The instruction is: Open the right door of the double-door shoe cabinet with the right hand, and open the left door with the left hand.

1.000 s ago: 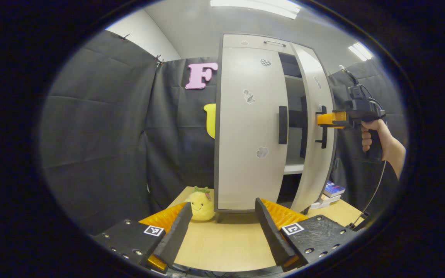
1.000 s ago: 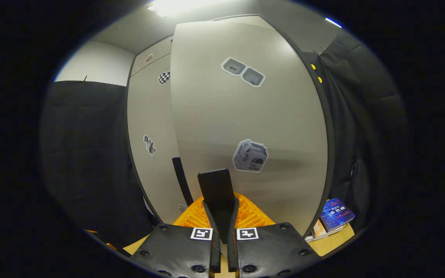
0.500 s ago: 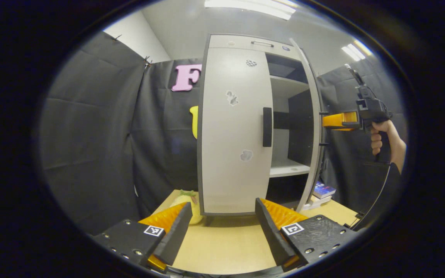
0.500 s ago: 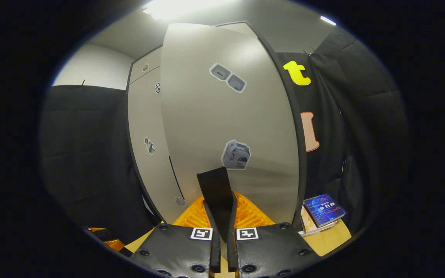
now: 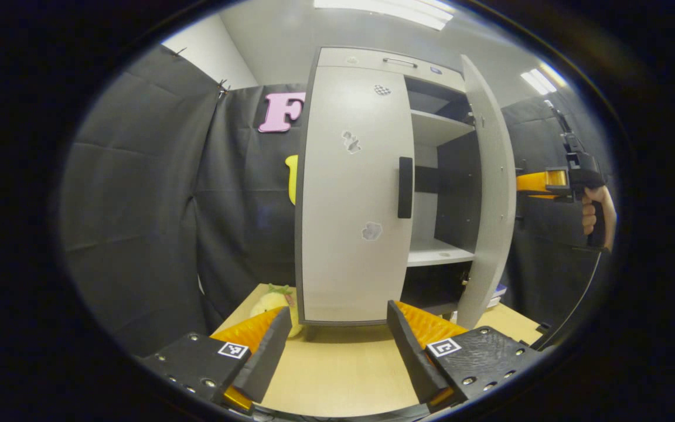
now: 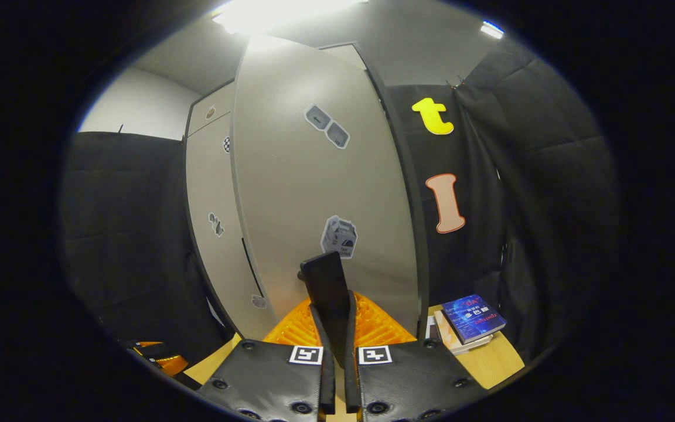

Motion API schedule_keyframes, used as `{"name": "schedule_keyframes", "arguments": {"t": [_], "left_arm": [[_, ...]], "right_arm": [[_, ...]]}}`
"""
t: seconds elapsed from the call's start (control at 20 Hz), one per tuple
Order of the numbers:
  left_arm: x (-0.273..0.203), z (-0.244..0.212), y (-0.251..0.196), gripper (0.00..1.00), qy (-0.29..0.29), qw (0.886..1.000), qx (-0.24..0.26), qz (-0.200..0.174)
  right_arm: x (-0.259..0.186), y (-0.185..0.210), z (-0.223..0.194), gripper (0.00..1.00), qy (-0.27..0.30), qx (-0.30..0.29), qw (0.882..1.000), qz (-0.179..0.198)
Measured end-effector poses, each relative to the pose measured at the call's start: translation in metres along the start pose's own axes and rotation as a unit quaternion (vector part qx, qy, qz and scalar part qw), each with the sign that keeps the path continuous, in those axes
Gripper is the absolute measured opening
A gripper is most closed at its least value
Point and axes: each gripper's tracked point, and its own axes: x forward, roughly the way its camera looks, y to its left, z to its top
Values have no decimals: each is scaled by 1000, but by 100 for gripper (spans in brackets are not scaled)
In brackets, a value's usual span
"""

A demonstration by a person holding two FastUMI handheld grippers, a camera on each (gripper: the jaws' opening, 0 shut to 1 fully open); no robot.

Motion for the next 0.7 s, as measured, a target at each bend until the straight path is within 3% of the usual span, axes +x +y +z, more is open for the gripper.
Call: {"name": "schedule_keyframes", "arguments": {"t": [0.25,0.3,0.35,0.7], "left_arm": [[13,-1,-10,95,0,1000,0,-14],[16,-1,-13,95,1,1000,-1,-18],[18,0,-16,95,3,1000,0,-21],[29,0,-26,95,4,999,1,-38]], "right_arm": [[-12,-19,2,8,-4,8,1000,-15],[-13,-20,3,12,-3,8,1000,-14],[-16,-24,4,7,-3,10,1000,-18],[-28,-74,15,6,-17,-20,998,-51]]}}
